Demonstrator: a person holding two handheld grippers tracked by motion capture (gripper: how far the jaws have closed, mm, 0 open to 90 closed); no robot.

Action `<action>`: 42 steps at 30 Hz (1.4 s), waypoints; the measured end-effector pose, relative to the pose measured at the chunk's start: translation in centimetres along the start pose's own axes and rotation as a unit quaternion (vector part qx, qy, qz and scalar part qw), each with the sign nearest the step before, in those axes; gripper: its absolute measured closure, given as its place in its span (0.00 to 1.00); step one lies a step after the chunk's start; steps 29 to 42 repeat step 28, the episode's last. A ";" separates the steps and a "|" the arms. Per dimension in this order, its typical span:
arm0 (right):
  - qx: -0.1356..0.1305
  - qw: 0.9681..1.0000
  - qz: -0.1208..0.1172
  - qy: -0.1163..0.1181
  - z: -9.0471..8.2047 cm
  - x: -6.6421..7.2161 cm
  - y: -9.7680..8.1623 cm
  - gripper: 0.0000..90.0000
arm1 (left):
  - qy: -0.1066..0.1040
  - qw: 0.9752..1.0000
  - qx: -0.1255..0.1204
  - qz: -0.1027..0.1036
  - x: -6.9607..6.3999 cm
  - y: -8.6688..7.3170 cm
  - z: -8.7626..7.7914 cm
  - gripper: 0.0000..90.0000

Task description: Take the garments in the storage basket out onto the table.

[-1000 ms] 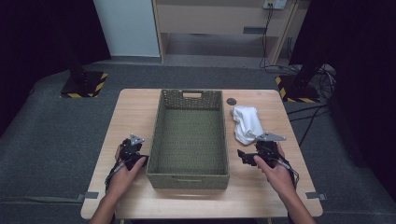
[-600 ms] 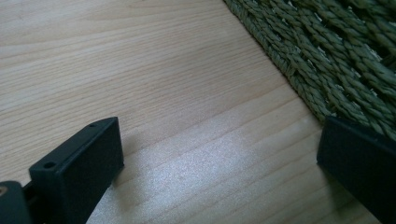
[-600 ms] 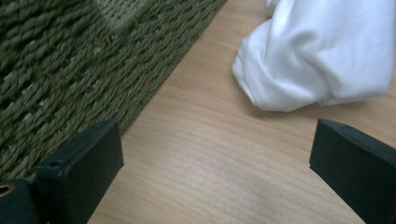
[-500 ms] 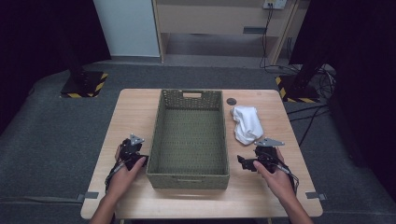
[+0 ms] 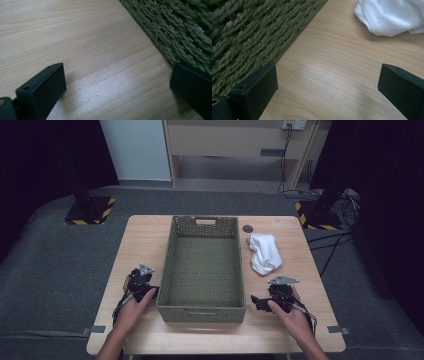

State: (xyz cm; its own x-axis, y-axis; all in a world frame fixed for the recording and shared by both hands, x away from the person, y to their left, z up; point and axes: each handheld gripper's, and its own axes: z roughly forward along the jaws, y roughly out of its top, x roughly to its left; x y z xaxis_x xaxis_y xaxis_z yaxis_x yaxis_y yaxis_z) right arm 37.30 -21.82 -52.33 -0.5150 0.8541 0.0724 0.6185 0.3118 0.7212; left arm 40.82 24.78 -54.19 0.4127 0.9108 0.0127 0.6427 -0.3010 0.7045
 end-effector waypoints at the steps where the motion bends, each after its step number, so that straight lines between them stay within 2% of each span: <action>1: 0.002 1.000 0.000 0.000 0.1 0.1 -0.1 0.03 | 0.000 1.000 0.000 0.000 0.0 0.0 0.0 0.00; 16: 0.022 1.000 -0.011 -0.004 1.2 0.5 -1.4 0.02 | 0.000 1.000 0.000 0.000 0.0 0.0 0.0 0.00; 20: 0.019 0.999 -0.030 -0.017 1.4 0.9 -1.7 0.00 | 0.000 1.000 0.000 0.000 0.0 0.0 0.0 0.00; 25: 0.005 0.999 -0.029 -0.019 1.3 0.9 -2.0 0.00 | 0.000 1.000 0.000 0.000 0.0 0.0 0.0 0.00; 42: 0.006 0.999 -0.029 -0.019 1.3 0.9 -2.0 0.00 | 0.000 1.000 0.000 0.000 0.0 0.0 0.0 0.00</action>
